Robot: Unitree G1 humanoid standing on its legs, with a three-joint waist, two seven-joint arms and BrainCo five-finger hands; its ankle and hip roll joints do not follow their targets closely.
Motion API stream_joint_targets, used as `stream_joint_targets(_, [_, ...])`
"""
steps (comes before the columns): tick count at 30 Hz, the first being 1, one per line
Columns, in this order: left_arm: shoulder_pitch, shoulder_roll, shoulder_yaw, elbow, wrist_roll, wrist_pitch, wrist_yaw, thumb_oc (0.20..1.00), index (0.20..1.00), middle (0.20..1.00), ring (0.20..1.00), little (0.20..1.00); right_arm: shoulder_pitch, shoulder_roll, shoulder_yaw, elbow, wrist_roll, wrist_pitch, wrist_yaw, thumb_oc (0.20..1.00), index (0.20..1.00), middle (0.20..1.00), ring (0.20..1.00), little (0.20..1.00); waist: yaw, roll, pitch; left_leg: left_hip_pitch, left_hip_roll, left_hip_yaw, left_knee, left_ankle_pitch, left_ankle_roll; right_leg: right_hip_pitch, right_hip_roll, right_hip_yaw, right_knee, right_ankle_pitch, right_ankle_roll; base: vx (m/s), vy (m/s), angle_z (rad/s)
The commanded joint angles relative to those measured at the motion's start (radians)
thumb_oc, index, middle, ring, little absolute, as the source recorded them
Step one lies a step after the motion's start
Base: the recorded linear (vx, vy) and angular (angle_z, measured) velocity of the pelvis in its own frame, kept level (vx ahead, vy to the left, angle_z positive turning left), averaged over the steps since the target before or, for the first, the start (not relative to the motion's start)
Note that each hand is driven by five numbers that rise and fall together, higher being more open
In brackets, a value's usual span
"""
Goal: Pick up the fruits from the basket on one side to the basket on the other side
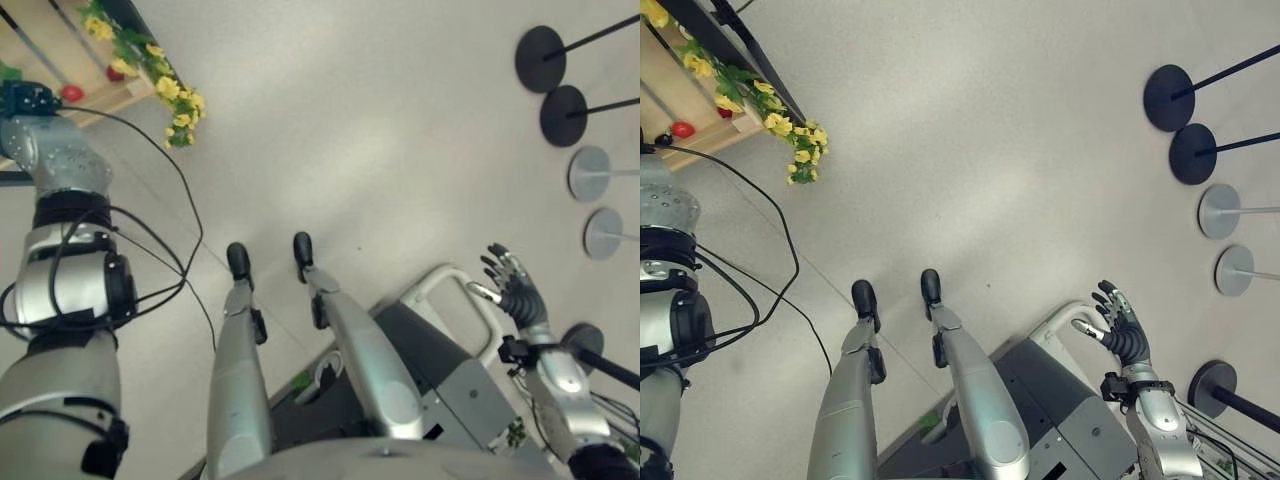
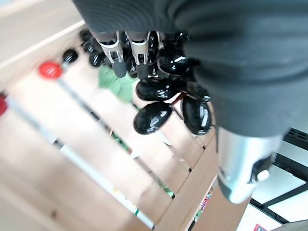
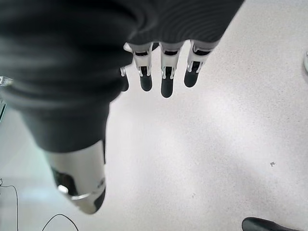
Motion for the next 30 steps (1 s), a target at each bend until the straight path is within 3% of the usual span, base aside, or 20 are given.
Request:
stream_joint_targets(1, [-0.075, 0.069, -0.043, -0.045, 0.044, -0.056, -0.037, 1.0, 1.0, 1.0, 1.0, 1.0, 0.055, -0.063, -0.045, -0.037, 0.032, -0.023, 0.0, 1.0, 1.0, 1.0, 1.0, 1.0, -0.008, 0.002, -0.039, 0.052, -0.022, -0.022, 0.077, -0.112, 0.005, 0.03, -0.003, -0.029, 0.011, -0.02, 0.1, 0.0, 0.004, 0.04])
stream_joint_targets(3, [-0.087, 0.088, -0.066, -0.058, 0.116, -0.051, -0.01, 1.0, 1.0, 1.0, 1.0, 1.0, 0.058, -0.065, -0.042, -0.037, 0.029, -0.025, 0.003, 1.0, 1.0, 1.0, 1.0, 1.0, -0.009, 0.0, -0.041, 0.052, -0.02, -0.02, 0.078, -0.113, 0.004, 0.03, -0.002, -0.028, 0.011, -0.02, 0.1, 0.0, 0.0, 0.0])
stream_joint_targets(4, [-0.086, 0.11, -0.089, -0.047, 0.197, -0.018, 0.012, 1.0, 1.0, 1.0, 1.0, 1.0, 0.06, -0.063, -0.042, -0.034, 0.03, -0.026, 0.006, 1.0, 1.0, 1.0, 1.0, 1.0, -0.01, -0.002, -0.043, 0.052, -0.019, -0.02, 0.079, -0.112, 0.004, 0.031, -0.002, -0.029, 0.01, -0.018, 0.099, 0.0, 0.0, 0.0])
stream_joint_targets(9, [-0.042, 0.103, -0.032, 0.05, 0.068, -0.01, -0.039, 1.0, 1.0, 1.0, 1.0, 1.0, 0.043, -0.07, -0.034, -0.029, 0.028, -0.026, 0.005, 1.0, 1.0, 1.0, 1.0, 1.0, -0.007, -0.002, -0.04, 0.051, -0.019, -0.02, 0.076, -0.111, 0.003, 0.032, -0.001, -0.032, 0.009, -0.019, 0.101, 0.0, -0.008, -0.04])
stream_joint_targets(10, [-0.017, 0.087, -0.025, 0.096, 0.042, 0.044, -0.079, 1.0, 1.0, 1.0, 1.0, 1.0, 0.035, -0.065, -0.035, -0.032, 0.028, -0.02, 0.001, 1.0, 1.0, 1.0, 1.0, 1.0, -0.006, 0.004, -0.036, 0.054, -0.019, -0.02, 0.074, -0.108, 0.003, 0.033, -0.002, -0.031, 0.009, -0.02, 0.1, 0.0, 0.0, 0.0])
stream_joint_targets(16, [0.041, 0.057, -0.057, 0.149, 0.031, 0.168, -0.208, 1.0, 1.0, 1.0, 1.0, 1.0, 0.022, -0.081, -0.06, -0.058, 0.037, 0.0, 0.018, 1.0, 1.0, 1.0, 1.0, 1.0, -0.007, 0.021, -0.021, 0.06, -0.021, -0.017, 0.071, -0.106, 0.006, 0.039, -0.002, -0.026, 0.007, -0.015, 0.099, 0.0, 0.012, -0.01])
stream_joint_targets(19, [0.016, 0.041, -0.083, 0.085, 0.045, 0.134, -0.193, 1.0, 1.0, 1.0, 1.0, 1.0, 0.014, -0.08, -0.06, -0.051, 0.029, 0.004, 0.014, 1.0, 1.0, 1.0, 1.0, 1.0, -0.005, 0.023, -0.017, 0.061, -0.023, -0.019, 0.07, -0.103, 0.006, 0.04, -0.003, -0.025, 0.005, -0.01, 0.101, -0.01, 0.013, 0.01])
stream_joint_targets(20, [-0.011, 0.061, -0.104, 0.055, 0.121, 0.095, -0.145, 1.0, 1.0, 1.0, 1.0, 1.0, 0.016, -0.087, -0.06, -0.053, 0.025, -0.005, 0.012, 1.0, 1.0, 1.0, 1.0, 1.0, -0.007, 0.021, -0.02, 0.058, -0.023, -0.02, 0.069, -0.101, 0.005, 0.039, -0.002, -0.025, 0.004, -0.009, 0.1, -0.02, -0.013, 0.04])
stream_joint_targets(21, [-0.011, 0.084, -0.124, 0.042, 0.212, 0.097, -0.118, 1.0, 1.0, 1.0, 1.0, 1.0, 0.02, -0.087, -0.062, -0.055, 0.028, -0.011, 0.015, 1.0, 1.0, 1.0, 1.0, 1.0, -0.007, 0.019, -0.021, 0.057, -0.022, -0.021, 0.069, -0.099, 0.005, 0.037, -0.003, -0.026, 0.003, -0.009, 0.099, 0.0, 0.0, 0.0])
stream_joint_targets(23, [0.007, 0.101, -0.111, 0.047, 0.213, 0.096, -0.109, 1.0, 1.0, 1.0, 1.0, 1.0, 0.026, -0.087, -0.066, -0.061, 0.034, -0.016, 0.019, 1.0, 1.0, 1.0, 1.0, 1.0, -0.007, 0.017, -0.022, 0.055, -0.023, -0.022, 0.069, -0.098, 0.004, 0.037, -0.003, -0.028, 0.003, -0.01, 0.099, -0.01, -0.007, -0.02])
stream_joint_targets(24, [0.057, 0.112, -0.052, 0.164, 0.155, 0.147, -0.135, 1.0, 1.0, 1.0, 1.0, 1.0, 0.01, -0.093, -0.064, -0.048, 0.042, -0.018, 0.02, 1.0, 1.0, 1.0, 1.0, 1.0, -0.002, 0.016, -0.018, 0.059, -0.022, -0.02, 0.066, -0.096, 0.001, 0.037, -0.005, -0.031, 0.004, -0.008, 0.099, -0.03, 0.001, -0.06])
stream_joint_targets(30, [0.075, 0.045, -0.049, 0.141, 0.116, 0.157, -0.176, 1.0, 1.0, 1.0, 1.0, 1.0, 0.007, -0.084, -0.063, -0.063, 0.035, -0.009, 0.017, 1.0, 1.0, 1.0, 1.0, 1.0, 0.002, 0.02, -0.012, 0.056, -0.026, -0.019, 0.064, -0.093, 0.003, 0.037, -0.01, -0.03, -0.001, -0.004, 0.098, -0.01, 0.012, -0.04])
